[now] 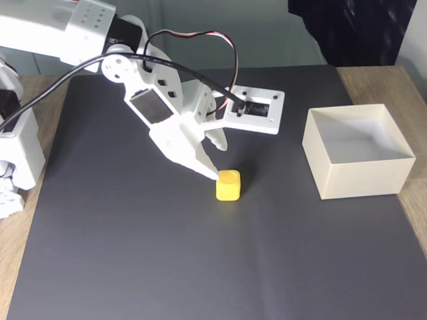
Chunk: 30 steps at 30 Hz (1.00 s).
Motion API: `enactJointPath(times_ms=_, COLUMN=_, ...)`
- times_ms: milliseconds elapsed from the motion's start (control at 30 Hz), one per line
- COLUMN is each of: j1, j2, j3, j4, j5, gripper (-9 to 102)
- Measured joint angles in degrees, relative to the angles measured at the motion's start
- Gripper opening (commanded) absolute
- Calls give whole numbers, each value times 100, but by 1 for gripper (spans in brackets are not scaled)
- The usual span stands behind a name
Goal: Grasp a cube block and put it in the white box.
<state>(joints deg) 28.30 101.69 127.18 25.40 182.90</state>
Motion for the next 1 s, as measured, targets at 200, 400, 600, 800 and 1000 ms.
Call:
enactJointPath(times_ms=200, j1=193, j2=-229, j3=-202, j4=0, j5=114, gripper=25)
enactJointPath(times_ms=400, j1=229, j2=-519, j3=-466, j4=35, j5=158, gripper=26)
enactJointPath(times_ms=600, j1=308, j2=-650, j3=-510, j4=105, j5=281, gripper=26)
enactJointPath(times_ms=800, j1=369, j2=-809, j3=-519, j4=105, j5=378, gripper=27)
enactJointPath(times_ms=1000, j1=431, j2=-1028, j3=-519, j4=26, j5=431, gripper=27)
